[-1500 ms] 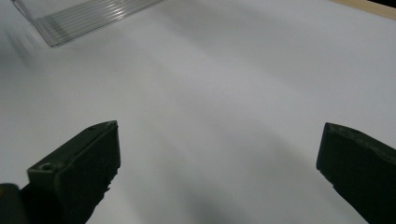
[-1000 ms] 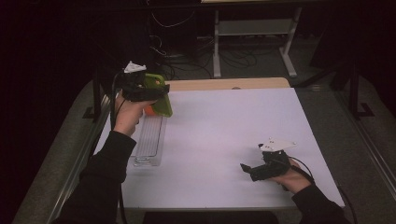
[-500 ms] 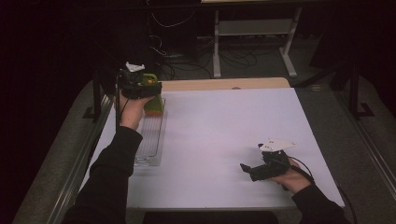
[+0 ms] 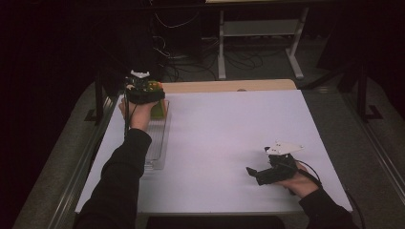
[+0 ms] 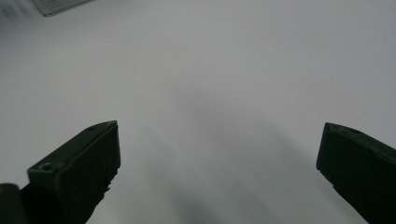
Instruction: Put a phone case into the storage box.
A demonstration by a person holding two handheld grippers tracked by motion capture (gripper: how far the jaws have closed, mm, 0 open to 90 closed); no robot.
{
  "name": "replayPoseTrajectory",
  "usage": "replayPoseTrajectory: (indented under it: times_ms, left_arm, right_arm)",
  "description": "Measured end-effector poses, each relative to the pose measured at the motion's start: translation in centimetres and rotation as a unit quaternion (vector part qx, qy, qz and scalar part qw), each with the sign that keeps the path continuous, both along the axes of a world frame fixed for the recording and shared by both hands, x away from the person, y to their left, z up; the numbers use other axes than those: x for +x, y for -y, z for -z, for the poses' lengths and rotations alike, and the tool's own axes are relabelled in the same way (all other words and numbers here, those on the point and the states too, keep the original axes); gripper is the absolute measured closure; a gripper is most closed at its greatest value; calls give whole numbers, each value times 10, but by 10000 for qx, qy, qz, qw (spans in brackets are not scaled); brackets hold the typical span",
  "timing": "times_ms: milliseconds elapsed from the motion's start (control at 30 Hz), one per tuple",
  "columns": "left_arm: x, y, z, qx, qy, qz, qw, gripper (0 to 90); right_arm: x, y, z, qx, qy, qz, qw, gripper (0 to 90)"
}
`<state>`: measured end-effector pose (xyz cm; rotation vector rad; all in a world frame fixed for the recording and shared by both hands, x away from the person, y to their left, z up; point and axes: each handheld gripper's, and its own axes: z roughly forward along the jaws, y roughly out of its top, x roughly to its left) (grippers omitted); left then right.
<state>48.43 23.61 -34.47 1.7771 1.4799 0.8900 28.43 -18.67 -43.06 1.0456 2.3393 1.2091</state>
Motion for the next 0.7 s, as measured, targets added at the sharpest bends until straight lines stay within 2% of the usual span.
replayPoseTrajectory:
  times_ms: [200,400,467,600,700]
  left_arm:
    - [5,2,11,84,-47,-154,9998,134]
    - [7,3,22,43,-124,-214,9997,132]
    - [8,3,23,64,-157,-205,9996,132]
    - [10,3,25,92,-102,-209,9997,130]
    - [10,2,27,44,-105,-234,9997,128]
  right_arm:
    - [0,0,0,-2,3,3,10000,0]
    - [-1,1,0,22,-15,8,10000,0]
    - [-1,1,0,22,-19,8,10000,0]
    - [-1,1,0,19,-17,0,10000,0]
    - [-1,1,0,12,-7,-1,10000,0]
